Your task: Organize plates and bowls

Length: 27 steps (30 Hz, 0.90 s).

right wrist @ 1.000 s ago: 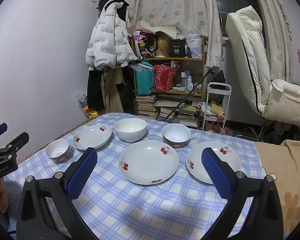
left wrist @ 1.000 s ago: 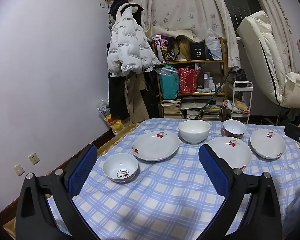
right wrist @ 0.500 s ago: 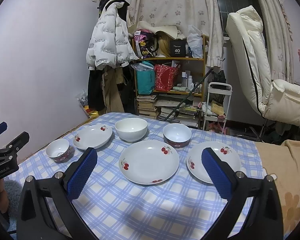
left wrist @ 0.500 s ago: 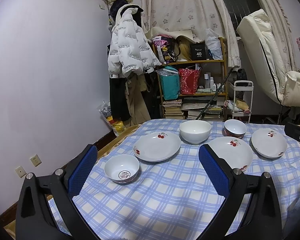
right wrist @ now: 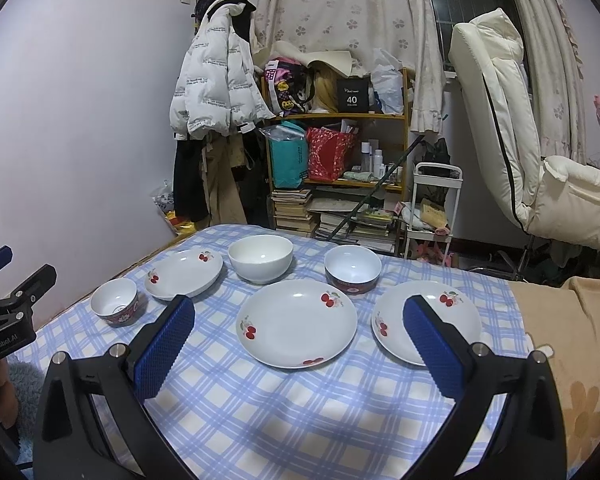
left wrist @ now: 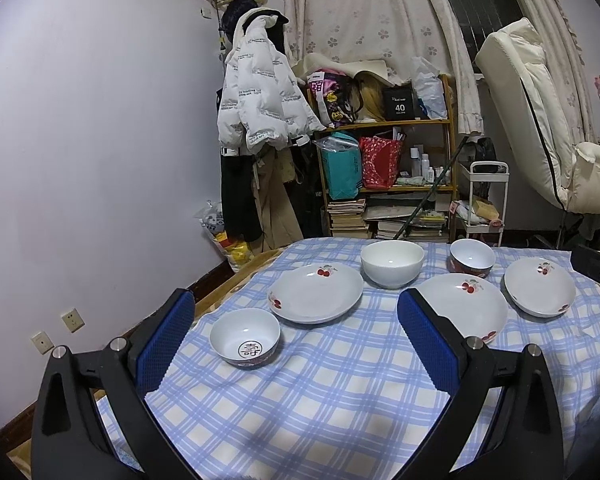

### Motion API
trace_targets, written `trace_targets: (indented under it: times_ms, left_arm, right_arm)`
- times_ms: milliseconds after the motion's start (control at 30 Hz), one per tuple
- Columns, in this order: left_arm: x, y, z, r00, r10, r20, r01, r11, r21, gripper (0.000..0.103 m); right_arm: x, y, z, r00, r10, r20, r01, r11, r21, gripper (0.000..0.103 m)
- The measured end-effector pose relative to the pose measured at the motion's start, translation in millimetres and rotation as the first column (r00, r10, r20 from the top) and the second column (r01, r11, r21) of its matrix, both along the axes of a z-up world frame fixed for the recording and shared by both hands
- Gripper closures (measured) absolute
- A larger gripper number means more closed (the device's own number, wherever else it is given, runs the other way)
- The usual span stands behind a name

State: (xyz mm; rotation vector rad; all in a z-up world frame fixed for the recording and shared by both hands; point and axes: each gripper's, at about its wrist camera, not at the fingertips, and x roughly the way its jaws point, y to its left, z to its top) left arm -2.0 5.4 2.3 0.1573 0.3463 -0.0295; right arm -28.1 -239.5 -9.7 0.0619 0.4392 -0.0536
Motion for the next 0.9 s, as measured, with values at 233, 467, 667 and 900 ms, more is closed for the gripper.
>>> trace_targets:
  times_ms: [233, 467, 667, 900]
  left_arm:
    - [-0.3, -0.2, -1.3, 1.0, -0.001, 0.004, 0.001, 1.0, 0.006, 0.003]
    - [0.4, -1.1, -1.5, 1.0, 0.0, 0.002, 0.0, 1.0, 0.013, 0.003]
    - [0.5, -0.9, -1.5, 1.0, 0.0, 0.003, 0.0, 1.0, 0.014, 0.003]
    - [0.3, -1.6, -1.2, 1.0, 0.0, 0.003, -0.001, 1.0, 0.013, 0.003]
  right_arm:
    - [0.0, 0.3, 0.2, 1.0, -0.002, -0.001, 0.002, 1.0, 0.002, 0.0]
    - [0.3, 0.1, -0.3, 1.0, -0.003, -0.002, 0.003, 1.0, 0.001, 0.0]
    - [0.5, -0.2, -0.6, 1.0, -0.003, -0.003, 0.003, 1.0, 0.003, 0.0]
    - [0.2, -0.2, -0.4, 1.0, -0.003, -0.003, 0.003, 1.0, 0.004, 0.0]
